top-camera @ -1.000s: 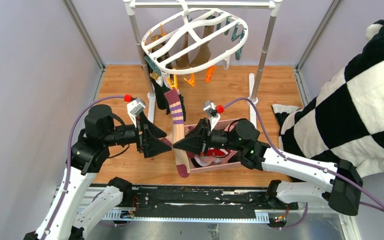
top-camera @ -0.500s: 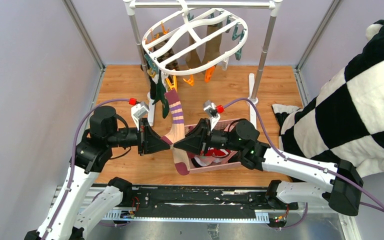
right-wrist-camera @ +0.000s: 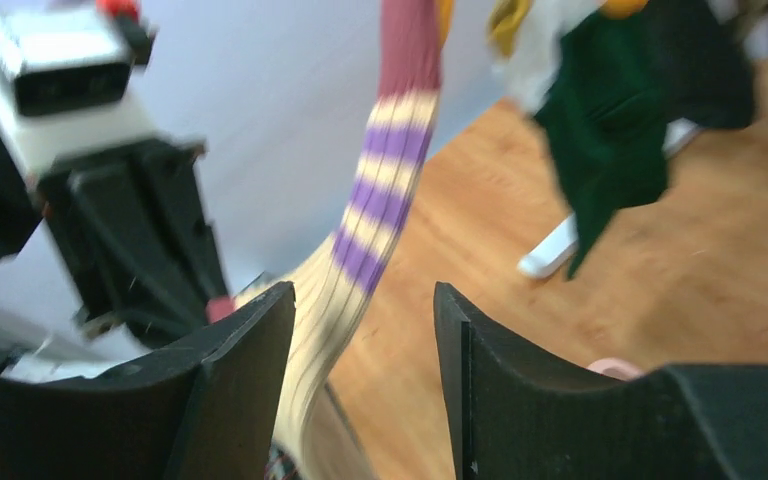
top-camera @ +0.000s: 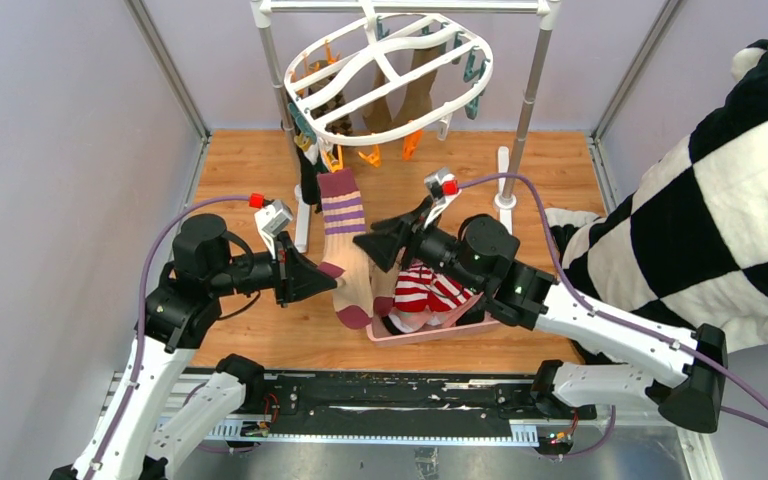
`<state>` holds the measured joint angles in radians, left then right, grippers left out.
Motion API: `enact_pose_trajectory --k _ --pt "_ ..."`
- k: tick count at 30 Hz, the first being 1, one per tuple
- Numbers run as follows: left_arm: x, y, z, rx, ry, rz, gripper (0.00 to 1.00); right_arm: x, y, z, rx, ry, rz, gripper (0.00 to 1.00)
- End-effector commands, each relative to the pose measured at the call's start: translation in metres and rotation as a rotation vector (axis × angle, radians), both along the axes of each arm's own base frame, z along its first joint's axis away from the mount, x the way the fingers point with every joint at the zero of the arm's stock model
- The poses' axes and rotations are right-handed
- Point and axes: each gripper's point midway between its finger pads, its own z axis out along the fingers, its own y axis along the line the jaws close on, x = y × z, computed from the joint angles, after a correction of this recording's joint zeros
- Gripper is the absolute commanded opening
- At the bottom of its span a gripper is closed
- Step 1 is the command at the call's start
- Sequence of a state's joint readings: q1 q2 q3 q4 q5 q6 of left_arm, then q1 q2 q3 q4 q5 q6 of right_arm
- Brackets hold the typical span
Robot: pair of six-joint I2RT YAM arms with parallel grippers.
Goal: Remove the socks clipped to the hanger
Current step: Remove the sock from the hanger.
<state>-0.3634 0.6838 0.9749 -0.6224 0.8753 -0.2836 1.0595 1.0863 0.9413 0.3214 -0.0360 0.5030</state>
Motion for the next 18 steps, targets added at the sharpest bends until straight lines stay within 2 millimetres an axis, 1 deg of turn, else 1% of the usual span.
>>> enact_pose_trajectory --k 1,7,11,14,18 --pt "0.004 0.001 -0.003 0.006 -0.03 0.018 0.0 0.044 -0.019 0.027 -0.064 -0.075 -0.278 0.6" --pt "0.011 -0.001 -0.007 0.026 -0.018 0.037 0.0 0.062 0.007 0.058 -0.139 -0.223 -0.394 0.64" --pt "0.01 -0.003 -0.01 0.035 -0.023 0.03 0.0 0.074 0.017 0.071 -0.174 -0.272 -0.465 0.66" --pt "0.009 -0.004 -0.009 0.037 -0.026 0.026 0.0 0.081 0.021 0.076 -0.193 -0.289 -0.506 0.68" --pt "0.008 -0.005 -0.011 0.039 -0.029 0.021 0.0 0.092 0.028 0.075 -0.204 -0.306 -0.552 0.7"
